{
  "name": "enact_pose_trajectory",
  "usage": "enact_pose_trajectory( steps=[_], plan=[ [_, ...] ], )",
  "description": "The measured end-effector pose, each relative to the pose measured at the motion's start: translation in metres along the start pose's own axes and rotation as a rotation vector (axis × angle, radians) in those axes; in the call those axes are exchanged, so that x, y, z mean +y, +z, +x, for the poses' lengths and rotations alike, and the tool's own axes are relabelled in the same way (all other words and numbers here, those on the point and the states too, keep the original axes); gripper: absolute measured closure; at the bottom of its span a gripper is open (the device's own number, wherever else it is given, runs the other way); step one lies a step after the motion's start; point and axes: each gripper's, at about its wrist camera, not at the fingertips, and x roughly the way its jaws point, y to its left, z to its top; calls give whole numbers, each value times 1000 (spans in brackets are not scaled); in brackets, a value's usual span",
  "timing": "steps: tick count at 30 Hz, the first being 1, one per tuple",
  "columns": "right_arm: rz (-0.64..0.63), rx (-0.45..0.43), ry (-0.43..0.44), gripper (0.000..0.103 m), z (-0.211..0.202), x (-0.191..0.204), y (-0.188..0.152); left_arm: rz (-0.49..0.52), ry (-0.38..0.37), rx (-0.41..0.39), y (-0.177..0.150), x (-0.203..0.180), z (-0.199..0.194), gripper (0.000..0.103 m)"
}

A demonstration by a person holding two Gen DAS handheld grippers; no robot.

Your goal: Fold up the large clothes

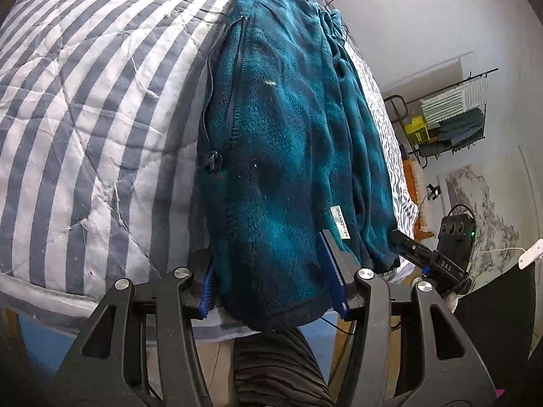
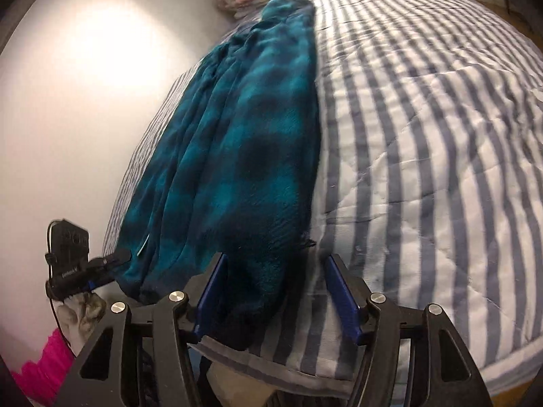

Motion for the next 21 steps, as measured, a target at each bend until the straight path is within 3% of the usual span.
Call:
enact_pose_trajectory(
  steps=[4, 7, 12, 15, 18, 21],
  plan=[
    [-18, 54, 111, 45, 5, 6, -1, 7, -10, 15, -3, -4, 2, 57],
    [-64, 87, 98, 50, 14, 11, -3, 24, 6, 18, -4, -8, 4, 64],
    [-17, 93, 167, 72, 25, 8, -4, 43, 31, 3, -4, -14, 6, 82],
    [21, 84, 214, 86, 19, 7, -1, 28, -12, -15, 0, -19, -1, 86],
    [63, 44, 301, 90, 9, 6, 5, 20, -62, -34, 6, -29, -9, 87],
    [63, 11, 334, 90, -1, 14, 11, 24, -92, -56, 13, -40, -15, 87]
  ],
)
